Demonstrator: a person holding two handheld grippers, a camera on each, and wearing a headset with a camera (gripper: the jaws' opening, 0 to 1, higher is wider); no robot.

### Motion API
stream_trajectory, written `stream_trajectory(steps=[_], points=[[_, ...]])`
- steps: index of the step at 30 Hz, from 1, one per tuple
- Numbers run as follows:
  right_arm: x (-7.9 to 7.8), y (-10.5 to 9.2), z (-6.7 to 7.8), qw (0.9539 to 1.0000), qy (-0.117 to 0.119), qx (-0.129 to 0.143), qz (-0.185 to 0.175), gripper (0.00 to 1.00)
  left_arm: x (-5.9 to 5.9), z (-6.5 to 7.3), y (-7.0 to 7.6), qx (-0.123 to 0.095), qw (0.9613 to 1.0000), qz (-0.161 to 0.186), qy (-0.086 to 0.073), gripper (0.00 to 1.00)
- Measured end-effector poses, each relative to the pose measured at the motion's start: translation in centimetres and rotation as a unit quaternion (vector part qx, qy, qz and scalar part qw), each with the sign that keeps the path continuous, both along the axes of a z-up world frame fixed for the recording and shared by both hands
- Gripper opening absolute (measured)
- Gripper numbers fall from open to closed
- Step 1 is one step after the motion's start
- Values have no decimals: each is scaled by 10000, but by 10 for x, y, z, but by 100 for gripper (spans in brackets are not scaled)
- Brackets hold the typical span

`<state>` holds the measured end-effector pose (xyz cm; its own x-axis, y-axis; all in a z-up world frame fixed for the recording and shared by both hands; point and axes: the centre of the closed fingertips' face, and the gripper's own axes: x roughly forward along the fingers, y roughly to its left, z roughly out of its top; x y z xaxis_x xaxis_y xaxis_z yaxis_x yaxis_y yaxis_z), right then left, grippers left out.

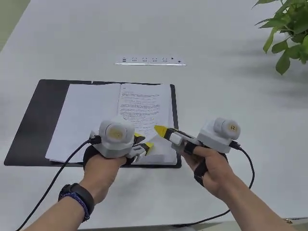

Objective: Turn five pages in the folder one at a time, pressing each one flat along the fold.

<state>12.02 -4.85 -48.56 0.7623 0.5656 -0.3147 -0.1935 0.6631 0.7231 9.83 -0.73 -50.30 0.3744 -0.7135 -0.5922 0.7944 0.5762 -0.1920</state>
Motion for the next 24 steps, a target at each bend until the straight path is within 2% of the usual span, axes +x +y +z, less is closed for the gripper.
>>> stream_trajectory(steps=[7, 12, 15, 24], points=[[-9, 4, -6, 10000, 60, 3, 17, 15, 0, 10, 19, 110, 9997, 170, -95, 32], [-16, 10, -8, 9999, 97, 47, 62, 10, -4, 18, 36, 214, 9993, 240, -200, 36], [-19, 16, -10, 9998, 126, 40, 140, 7, -11, 21, 44, 326, 9989, 209, -249, 38], [-21, 18, -12, 9996, 190, 4, 201, 0, -20, 29, 61, 422, 9983, 281, -285, 42]])
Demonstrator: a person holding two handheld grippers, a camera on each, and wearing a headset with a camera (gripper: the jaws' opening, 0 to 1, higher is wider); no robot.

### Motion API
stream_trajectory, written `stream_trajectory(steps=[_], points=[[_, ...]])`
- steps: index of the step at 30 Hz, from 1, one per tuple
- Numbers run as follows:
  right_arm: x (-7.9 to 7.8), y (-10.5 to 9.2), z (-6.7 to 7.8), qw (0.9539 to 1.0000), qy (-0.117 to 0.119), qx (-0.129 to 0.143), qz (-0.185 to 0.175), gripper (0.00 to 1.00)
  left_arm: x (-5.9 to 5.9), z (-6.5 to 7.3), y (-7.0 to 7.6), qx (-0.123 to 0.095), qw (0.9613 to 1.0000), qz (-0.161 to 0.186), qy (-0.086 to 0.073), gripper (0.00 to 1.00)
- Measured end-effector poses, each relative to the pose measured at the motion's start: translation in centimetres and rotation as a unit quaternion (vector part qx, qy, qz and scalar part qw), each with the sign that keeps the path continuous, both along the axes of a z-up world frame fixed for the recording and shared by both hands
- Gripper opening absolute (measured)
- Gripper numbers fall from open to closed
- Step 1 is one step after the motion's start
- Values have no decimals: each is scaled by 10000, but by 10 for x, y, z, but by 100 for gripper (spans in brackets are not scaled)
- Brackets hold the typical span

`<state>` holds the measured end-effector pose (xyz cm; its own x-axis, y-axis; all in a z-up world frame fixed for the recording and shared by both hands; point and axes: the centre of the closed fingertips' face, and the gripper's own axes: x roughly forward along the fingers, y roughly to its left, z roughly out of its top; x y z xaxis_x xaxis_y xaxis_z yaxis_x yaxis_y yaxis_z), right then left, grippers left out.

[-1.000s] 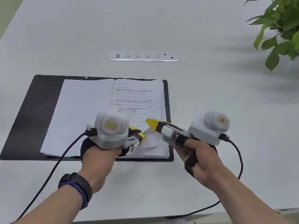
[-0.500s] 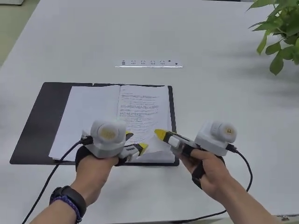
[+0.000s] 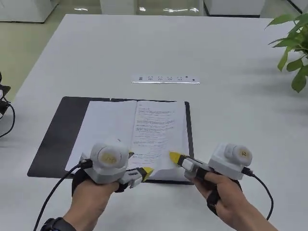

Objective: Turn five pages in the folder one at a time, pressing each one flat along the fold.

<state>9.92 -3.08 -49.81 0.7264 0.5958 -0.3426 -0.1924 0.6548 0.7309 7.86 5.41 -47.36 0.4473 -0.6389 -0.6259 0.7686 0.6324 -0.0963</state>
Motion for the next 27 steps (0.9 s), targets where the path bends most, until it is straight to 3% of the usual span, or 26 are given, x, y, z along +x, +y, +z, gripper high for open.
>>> stream_trajectory(steps=[7, 13, 22, 27], points=[[6, -2, 6, 9996, 22, 210, -211, 0, 1, 10, 17, -44, 9999, 143, -79, 45], [10, 12, 18, 9996, -56, 230, -139, 0, 2, 20, 37, -44, 9993, 314, -202, 46], [18, 32, 27, 9995, -112, 289, -91, 0, -4, 22, 63, -92, 9985, 501, -213, 48], [24, 41, 32, 9994, -155, 297, -47, 0, -5, 22, 73, 12, 9985, 487, -249, 49]])
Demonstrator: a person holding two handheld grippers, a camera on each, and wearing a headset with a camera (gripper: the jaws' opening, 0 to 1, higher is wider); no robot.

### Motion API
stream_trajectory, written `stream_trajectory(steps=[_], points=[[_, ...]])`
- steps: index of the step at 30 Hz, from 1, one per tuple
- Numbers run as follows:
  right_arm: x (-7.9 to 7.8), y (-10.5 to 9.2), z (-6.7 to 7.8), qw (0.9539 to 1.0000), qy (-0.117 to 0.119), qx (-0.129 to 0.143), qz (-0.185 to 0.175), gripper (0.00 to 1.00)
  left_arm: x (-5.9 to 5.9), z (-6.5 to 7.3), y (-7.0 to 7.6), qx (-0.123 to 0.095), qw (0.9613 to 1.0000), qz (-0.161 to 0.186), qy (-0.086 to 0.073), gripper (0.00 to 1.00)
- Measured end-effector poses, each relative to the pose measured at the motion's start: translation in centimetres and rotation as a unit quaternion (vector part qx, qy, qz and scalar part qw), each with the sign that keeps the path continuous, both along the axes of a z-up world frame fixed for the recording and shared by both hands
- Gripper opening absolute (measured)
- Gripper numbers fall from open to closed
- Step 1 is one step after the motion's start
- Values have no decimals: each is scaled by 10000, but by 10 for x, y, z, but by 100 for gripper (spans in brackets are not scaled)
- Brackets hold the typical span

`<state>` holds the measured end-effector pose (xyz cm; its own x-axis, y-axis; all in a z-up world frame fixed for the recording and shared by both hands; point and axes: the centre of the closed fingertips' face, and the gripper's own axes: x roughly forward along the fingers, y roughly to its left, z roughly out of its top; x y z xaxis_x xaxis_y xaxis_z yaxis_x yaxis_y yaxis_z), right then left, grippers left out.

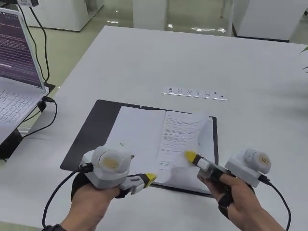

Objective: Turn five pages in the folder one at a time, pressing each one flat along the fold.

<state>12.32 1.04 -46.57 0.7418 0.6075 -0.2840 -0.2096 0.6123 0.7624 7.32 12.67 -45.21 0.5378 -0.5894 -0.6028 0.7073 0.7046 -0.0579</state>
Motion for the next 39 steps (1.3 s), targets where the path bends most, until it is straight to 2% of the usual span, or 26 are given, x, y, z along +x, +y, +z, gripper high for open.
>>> stream_trajectory(steps=[6, 18, 25, 34, 39], points=[[2, 13, 3, 10000, -30, 3, 71, 0, 0, 5, 11, 1, 10000, 64, -75, 50], [5, 42, 6, 9997, -18, 30, 246, 0, 0, 11, 32, -130, 9995, 274, -88, 54], [10, 59, 8, 9994, -18, 25, 359, 0, 2, 16, 47, -182, 9989, 403, -149, 57], [15, 85, 8, 9985, 7, 8, 539, 0, 3, 14, 69, -205, 9978, 626, -85, 62], [19, 102, 7, 9979, 40, 11, 651, 0, 1, 15, 77, -243, 9973, 687, -79, 63]])
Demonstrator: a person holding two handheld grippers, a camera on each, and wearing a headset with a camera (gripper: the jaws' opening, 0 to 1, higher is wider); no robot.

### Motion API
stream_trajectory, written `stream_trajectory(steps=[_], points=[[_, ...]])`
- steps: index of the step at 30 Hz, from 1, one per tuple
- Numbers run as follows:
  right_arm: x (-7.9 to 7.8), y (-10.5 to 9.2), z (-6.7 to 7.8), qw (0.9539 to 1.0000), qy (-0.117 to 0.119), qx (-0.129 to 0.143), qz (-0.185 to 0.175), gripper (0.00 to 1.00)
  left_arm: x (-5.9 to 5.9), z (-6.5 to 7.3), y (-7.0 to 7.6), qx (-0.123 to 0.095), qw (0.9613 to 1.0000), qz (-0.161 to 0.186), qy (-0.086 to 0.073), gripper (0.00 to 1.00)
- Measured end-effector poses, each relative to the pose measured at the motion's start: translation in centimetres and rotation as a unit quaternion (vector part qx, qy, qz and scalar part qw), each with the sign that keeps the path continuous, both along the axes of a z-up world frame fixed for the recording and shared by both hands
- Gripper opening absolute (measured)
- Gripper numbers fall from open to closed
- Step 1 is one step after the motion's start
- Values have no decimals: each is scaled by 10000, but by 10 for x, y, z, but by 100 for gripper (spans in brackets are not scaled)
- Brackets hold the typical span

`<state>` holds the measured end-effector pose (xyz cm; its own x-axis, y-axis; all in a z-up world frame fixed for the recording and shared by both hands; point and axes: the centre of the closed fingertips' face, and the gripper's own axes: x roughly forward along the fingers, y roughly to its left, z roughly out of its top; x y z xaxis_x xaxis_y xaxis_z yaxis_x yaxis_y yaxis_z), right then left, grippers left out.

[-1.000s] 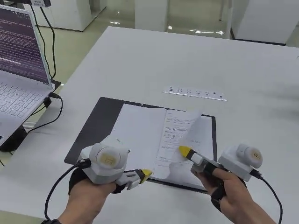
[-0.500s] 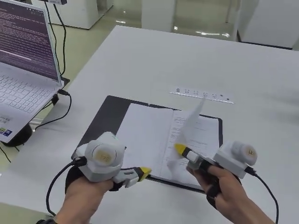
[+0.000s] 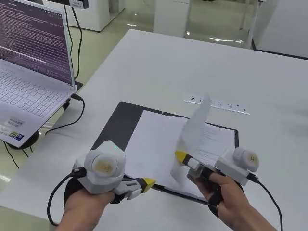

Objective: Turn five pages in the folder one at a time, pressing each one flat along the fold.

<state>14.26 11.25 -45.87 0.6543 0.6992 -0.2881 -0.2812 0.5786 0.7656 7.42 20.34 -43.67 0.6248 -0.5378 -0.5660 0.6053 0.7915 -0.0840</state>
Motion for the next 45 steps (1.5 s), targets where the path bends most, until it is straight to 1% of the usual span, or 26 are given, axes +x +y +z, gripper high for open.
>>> stream_trajectory(steps=[8, 12, 16, 21, 25, 27, 31, 34, 39, 41, 43, 45], points=[[2, 27, -1, 9998, 10, -6, 207, 0, -2, 0, 13, 43, 10000, 84, 8, 64], [2, 40, -5, 9995, 41, -20, 304, 0, 0, 2, 24, -9, 9998, 181, -13, 65], [2, 53, -8, 9992, 83, -8, 384, 0, 0, 3, 30, -63, 9996, 282, -25, 65], [4, 64, -14, 9989, 157, 32, 432, 0, -1, 3, 34, -107, 9994, 342, -25, 64], [6, 75, -18, 9983, 207, 29, 536, 0, 0, 4, 36, -139, 9991, 407, -36, 65], [4, 81, -19, 9980, 226, 40, 582, 0, 1, 4, 37, -163, 9990, 426, -37, 65], [5, 89, -22, 9976, 285, 72, 630, 0, 2, 4, 38, -187, 9987, 464, -26, 65], [4, 95, -27, 9970, 326, 27, 697, 0, 1, 3, 39, -205, 9986, 482, -4, 65], [4, 102, -33, 9964, 443, 62, 721, 0, 1, 1, 41, -220, 9985, 509, 33, 64], [3, 105, -38, 9956, 572, 70, 737, 0, 2, 0, 42, -223, 9983, 533, 42, 64], [3, 107, -42, 9954, 596, 34, 751, 0, 2, 0, 44, -229, 9981, 568, 36, 63], [5, 108, -45, 9951, 651, 70, 738, 0, 3, -1, 45, -232, 9981, 578, 44, 63]])
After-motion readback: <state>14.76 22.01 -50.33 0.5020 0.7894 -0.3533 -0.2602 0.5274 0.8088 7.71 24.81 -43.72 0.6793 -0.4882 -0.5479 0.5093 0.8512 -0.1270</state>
